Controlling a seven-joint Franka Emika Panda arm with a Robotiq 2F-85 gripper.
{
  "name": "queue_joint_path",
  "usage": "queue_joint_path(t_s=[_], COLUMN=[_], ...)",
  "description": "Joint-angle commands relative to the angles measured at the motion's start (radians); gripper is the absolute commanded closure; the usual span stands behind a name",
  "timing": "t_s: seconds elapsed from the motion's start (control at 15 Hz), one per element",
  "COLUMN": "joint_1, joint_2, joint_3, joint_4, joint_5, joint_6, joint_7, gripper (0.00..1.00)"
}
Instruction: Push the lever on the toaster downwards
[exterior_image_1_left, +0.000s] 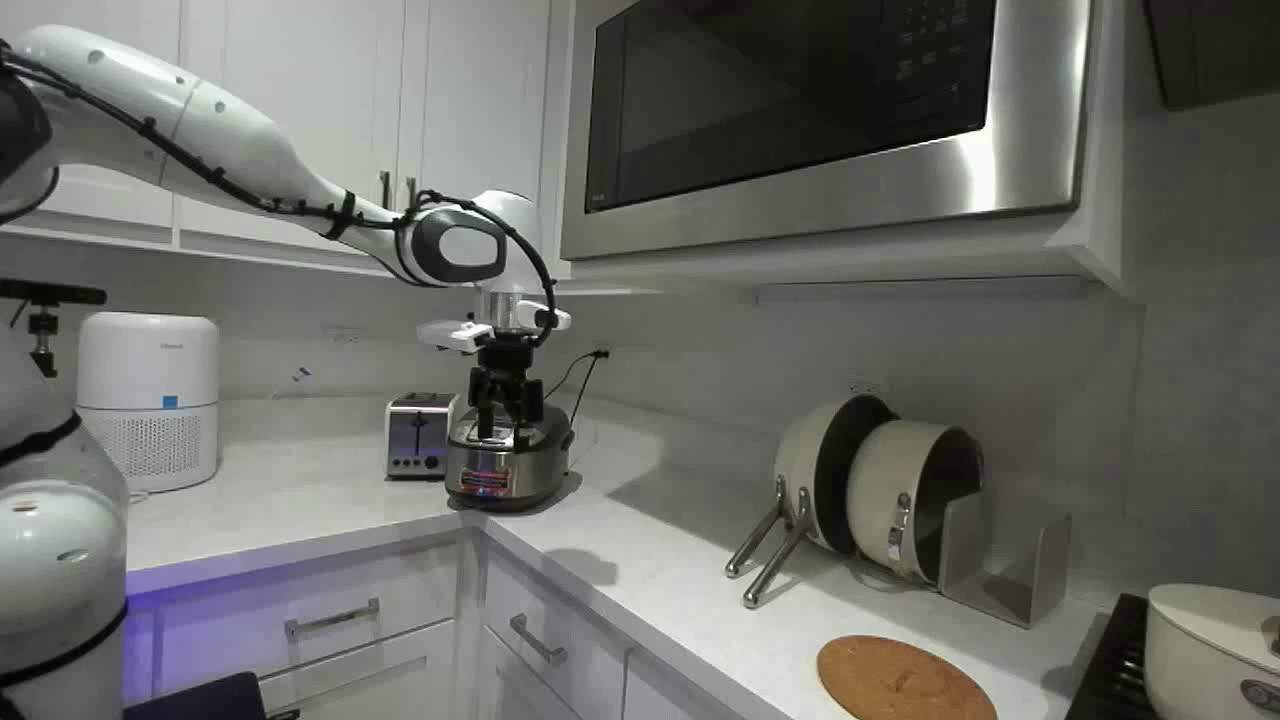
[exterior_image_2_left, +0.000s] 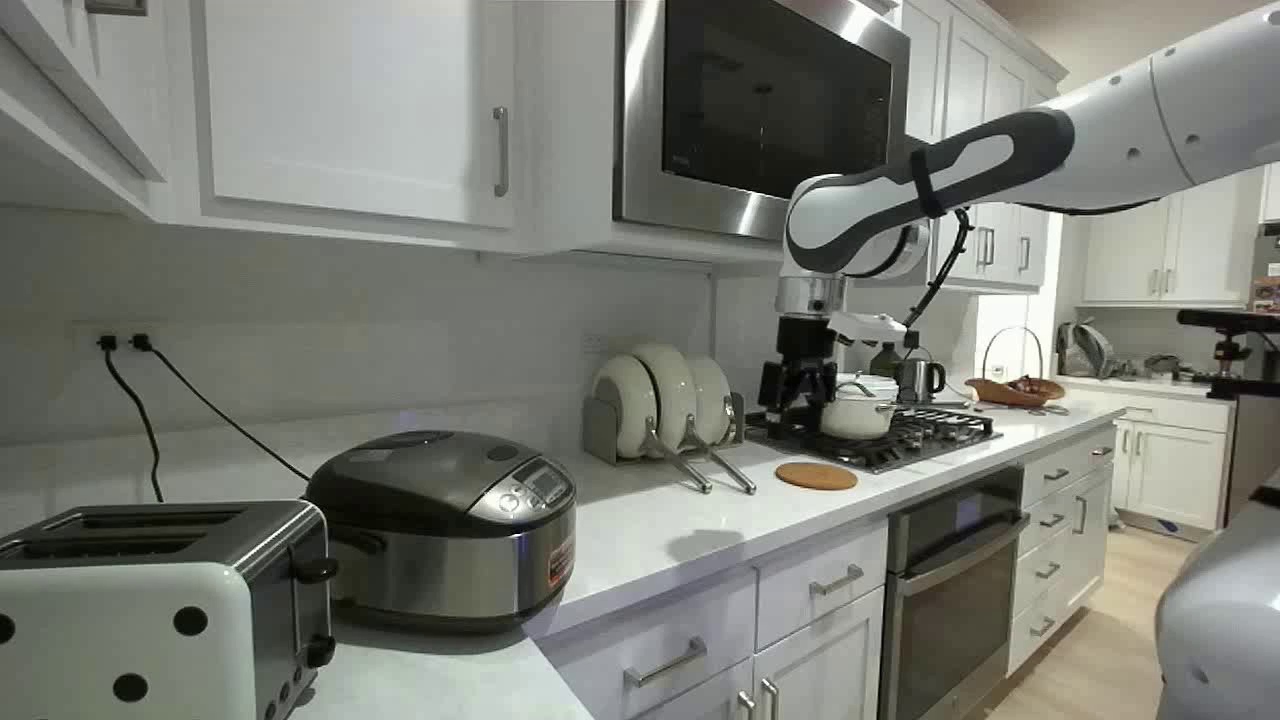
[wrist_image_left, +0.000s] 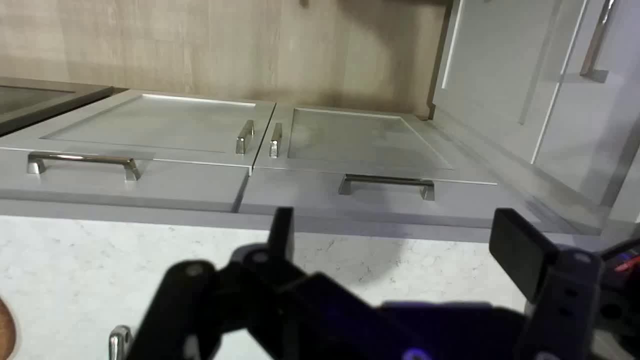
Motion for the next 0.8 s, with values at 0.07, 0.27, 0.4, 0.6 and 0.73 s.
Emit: queue_joint_path(t_s=[0.07,0.27,0.4,0.6,0.73], joint_1=[-0.007,-0.007,-0.004,0.018,0.036], joint_2=[0.001,0.001,-0.001,-0.010,-0.012], joint_3=[0.006,0.006,0.007,0.009,0.016], joint_4=[0.002,0.002,-0.002,-0.016,-0.024], joint_5=[0.003,0.003,0.001,0.016,0.022], joint_6=[-0.001,-0.001,0.000,0.000,-0.001], joint_7=[-0.002,-0.002,-0.009,-0.054,-0.089], gripper=[0.00,0.00,0.00,0.00,0.00])
